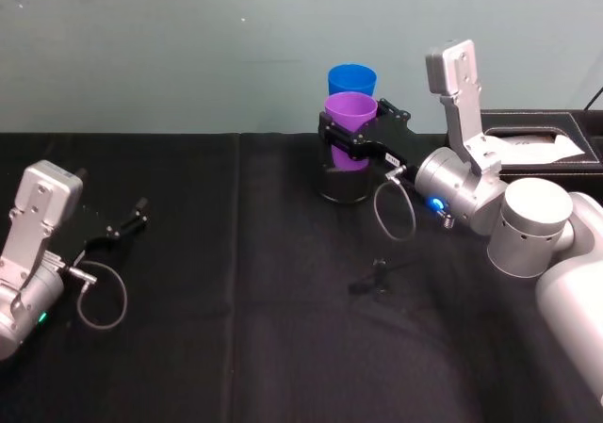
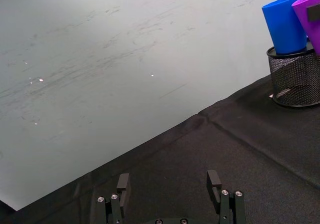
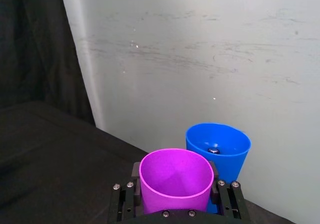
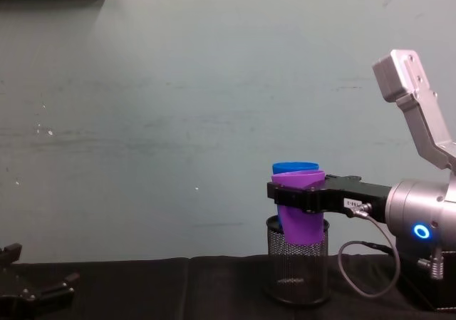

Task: Pick up one cup with a gripper and tap it against the other cup.

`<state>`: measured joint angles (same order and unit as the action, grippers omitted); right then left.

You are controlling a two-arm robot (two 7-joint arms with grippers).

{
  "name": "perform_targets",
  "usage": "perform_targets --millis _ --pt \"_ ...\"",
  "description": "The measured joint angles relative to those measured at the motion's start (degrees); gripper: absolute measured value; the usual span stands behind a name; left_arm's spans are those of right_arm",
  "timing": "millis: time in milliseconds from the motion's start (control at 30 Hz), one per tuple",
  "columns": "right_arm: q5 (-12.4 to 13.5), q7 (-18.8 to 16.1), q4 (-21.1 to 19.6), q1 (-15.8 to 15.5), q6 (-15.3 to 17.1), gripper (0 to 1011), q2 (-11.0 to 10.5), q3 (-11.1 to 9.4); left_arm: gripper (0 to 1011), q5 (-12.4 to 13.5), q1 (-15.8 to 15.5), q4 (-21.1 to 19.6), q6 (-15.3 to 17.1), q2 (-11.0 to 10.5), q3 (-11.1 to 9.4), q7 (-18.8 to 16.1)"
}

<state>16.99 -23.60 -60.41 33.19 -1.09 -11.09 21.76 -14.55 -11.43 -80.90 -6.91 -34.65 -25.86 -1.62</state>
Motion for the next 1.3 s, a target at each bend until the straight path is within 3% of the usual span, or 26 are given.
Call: perform_targets --millis 667,1300 --pt "-0.82 -0.13 2.58 1.62 -0.57 746 1.32 -0.22 1000 0.0 0.0 0.0 0.0 0.0 0.0 0.0" --pt "-0.9 -0.31 2.41 1.75 -0.54 747 1.61 -0.28 1000 0.0 0.0 0.0 0.0 0.0 0.0 0.0"
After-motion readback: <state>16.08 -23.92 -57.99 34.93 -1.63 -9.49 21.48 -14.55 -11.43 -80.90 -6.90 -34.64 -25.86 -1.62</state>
